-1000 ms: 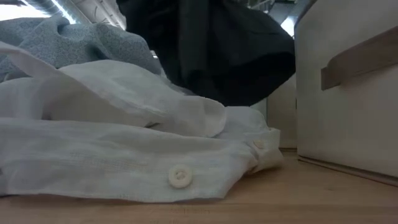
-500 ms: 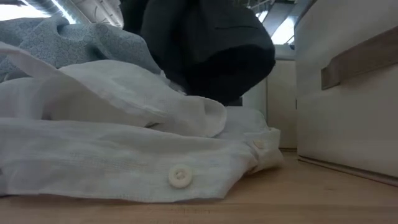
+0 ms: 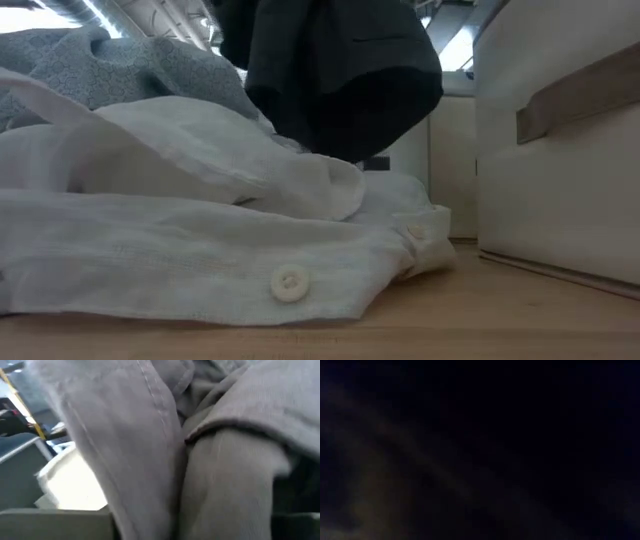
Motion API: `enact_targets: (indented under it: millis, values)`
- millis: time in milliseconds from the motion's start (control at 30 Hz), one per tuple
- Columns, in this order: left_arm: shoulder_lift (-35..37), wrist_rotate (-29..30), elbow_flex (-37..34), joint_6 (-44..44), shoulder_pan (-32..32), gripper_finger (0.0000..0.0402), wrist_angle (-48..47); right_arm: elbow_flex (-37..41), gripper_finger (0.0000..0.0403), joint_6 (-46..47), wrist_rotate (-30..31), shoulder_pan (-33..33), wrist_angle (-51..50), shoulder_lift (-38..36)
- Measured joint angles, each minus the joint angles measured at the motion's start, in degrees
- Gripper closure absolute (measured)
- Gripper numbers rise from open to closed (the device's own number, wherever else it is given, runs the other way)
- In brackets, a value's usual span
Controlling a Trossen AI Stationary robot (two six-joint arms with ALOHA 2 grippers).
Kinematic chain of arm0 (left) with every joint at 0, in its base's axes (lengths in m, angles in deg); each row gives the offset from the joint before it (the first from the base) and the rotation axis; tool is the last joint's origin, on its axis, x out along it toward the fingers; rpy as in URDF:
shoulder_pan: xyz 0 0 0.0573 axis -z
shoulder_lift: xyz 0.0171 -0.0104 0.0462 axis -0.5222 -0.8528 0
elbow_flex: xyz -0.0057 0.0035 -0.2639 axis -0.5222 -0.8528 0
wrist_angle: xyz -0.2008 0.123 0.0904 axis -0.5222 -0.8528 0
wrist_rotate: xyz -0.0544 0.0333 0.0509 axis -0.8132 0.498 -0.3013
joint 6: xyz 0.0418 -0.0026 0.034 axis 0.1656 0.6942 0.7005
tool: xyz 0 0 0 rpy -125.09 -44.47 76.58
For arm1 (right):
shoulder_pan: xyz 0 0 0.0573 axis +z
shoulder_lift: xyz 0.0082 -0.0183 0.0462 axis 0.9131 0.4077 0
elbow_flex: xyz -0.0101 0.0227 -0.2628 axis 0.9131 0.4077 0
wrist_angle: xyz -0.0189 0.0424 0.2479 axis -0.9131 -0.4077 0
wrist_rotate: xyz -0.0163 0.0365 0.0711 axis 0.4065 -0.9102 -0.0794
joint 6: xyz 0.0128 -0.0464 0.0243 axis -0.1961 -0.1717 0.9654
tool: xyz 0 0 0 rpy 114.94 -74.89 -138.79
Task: Sort clothes
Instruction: Put the black shorts into the top bin
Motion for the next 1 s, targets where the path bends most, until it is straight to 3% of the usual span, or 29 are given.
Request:
enact_targets:
  millis: [200,433,767,1000]
  values:
    - [3.9,6.28,-0.07,2.37,-0.09,0.0212,-3.95,-0.1,0.0361,-1.7,4.55,0.0,0.95,-3.22]
    - [8.0,16.68,-0.13,1.66,-0.13,0.0213,-9.67,-0.17,0.0362,-4.85,9.65,-0.52,0.43,-9.35]
    - [8.73,16.97,-3.29,-3.7,-0.75,0.0215,-15.71,-0.2,0.036,-10.56,19.75,-7.0,-2.88,-21.02]
    - [8.77,16.86,-10.53,-6.37,-0.74,0.0215,-12.42,-0.24,0.0356,-7.5,22.54,-12.0,-16.27,-27.89]
